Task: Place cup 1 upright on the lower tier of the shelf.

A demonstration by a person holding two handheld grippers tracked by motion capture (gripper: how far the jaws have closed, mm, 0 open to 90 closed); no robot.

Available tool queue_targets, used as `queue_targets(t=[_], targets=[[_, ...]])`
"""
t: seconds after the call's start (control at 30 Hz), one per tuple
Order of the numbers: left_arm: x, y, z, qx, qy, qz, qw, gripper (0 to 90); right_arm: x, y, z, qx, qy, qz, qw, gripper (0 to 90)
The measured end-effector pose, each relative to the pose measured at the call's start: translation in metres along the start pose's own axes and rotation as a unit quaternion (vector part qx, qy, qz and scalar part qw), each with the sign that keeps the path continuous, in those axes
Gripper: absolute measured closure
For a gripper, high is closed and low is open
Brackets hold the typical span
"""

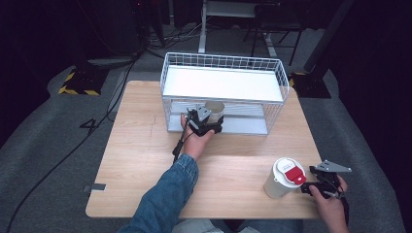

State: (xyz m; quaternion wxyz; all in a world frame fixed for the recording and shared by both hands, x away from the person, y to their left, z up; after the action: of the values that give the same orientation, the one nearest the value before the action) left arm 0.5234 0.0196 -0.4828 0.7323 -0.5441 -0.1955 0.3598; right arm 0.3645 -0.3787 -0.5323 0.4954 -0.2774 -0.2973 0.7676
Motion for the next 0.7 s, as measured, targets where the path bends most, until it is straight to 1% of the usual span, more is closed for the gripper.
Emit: queue_targets(t=[0.03,0.13,0.17,0.2,0.23,0.3,0.4,0.47,0.5,0.7], targets=[[-0.001,0.000,0.003,-0.003,0.001,0.001,1.0000,15.0,0.000,0.000,0.000,0.000,0.000,0.000,1.0000,10.5],[-0.003,-0.002,0.015,-0.001,0.001,-0.005,1.0000,15.0,0.000,0.000,0.000,0.000,0.000,0.001,1.0000,10.5],[-0.004,-0.002,0.018,-0.001,0.003,-0.007,1.0000,15.0,0.000,0.000,0.000,0.000,0.000,0.000,1.0000,10.5],[-0.006,-0.003,0.022,-0.007,0.010,-0.006,0.9999,15.0,0.000,0.000,0.000,0.000,0.000,0.000,1.0000,10.5],[-0.007,-0.004,0.027,-0.007,0.013,-0.012,0.9998,15.0,0.000,0.000,0.000,0.000,0.000,0.000,1.0000,10.5],[-0.010,-0.005,0.034,-0.008,0.012,-0.019,0.9997,15.0,0.000,0.000,0.000,0.001,0.000,0.000,1.0000,10.5],[-0.016,-0.007,0.048,-0.005,0.016,-0.027,0.9995,15.1,0.000,0.000,0.000,0.001,0.000,0.000,1.0000,10.4],[-0.019,-0.008,0.056,-0.004,0.017,-0.023,0.9996,15.0,-0.001,-0.001,-0.001,0.001,0.001,0.000,1.0000,10.0],[-0.020,-0.009,0.060,-0.002,0.018,-0.027,0.9995,15.0,-0.001,-0.001,-0.001,0.001,0.001,0.000,1.0000,10.0],[-0.028,-0.013,0.087,-0.005,0.026,-0.025,0.9993,15.0,-0.001,-0.002,-0.002,0.003,0.003,-0.002,1.0000,8.9]])
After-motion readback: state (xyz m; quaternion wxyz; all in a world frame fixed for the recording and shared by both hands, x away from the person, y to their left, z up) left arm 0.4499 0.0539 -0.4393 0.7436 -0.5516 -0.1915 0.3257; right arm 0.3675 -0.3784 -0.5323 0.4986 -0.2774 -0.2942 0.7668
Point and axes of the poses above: each handheld gripper's, and its own axes: z roughly backward along the jaws, y roughly out of its underside, x roughly to its left, the point moved 4 cm from there along -z, roughly forward along the jaws, and after that the axes turned 11 degrees about y, right-handed, at the moved point
